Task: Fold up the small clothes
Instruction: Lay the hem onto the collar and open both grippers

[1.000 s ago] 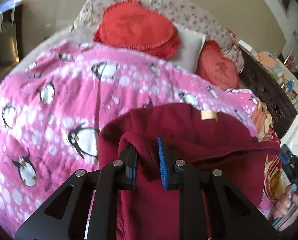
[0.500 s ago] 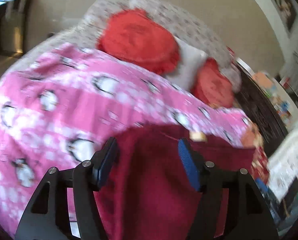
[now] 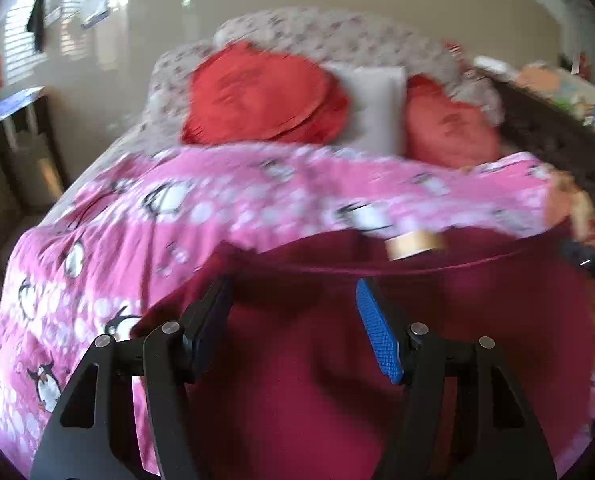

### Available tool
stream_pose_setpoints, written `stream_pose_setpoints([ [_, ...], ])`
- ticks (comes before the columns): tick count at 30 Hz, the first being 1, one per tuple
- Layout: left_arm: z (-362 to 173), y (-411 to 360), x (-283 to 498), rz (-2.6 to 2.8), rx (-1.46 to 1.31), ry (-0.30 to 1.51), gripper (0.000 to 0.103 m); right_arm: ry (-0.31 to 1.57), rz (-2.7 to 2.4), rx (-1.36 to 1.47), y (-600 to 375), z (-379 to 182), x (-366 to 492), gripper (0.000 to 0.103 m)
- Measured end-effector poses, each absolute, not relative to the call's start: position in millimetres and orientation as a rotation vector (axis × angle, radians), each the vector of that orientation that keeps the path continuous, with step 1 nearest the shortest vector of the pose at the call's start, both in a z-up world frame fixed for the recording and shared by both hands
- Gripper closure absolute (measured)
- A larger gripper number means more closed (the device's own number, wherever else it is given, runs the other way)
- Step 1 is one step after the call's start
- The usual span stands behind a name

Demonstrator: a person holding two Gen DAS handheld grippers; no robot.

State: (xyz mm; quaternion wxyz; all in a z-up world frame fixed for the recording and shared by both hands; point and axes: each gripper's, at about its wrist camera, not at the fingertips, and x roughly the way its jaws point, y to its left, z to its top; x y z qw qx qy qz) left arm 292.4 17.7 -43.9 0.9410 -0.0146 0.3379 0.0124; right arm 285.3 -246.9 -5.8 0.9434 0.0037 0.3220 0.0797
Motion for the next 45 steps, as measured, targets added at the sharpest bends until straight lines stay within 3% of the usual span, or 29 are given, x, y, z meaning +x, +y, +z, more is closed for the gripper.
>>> stream_pose_setpoints([
  [10,-82.0,49.3,293.7,-0.011,-0.126,0.615,0.034,0.712,0.126,0.053,-264.9,-62.0,326.8,0.097],
  [45,-80.3,47.3,292.7,-0.004,-0.126,0.596,0.034,0.655,0.142,0.091,-269.3,-63.2,321.2,0.097],
])
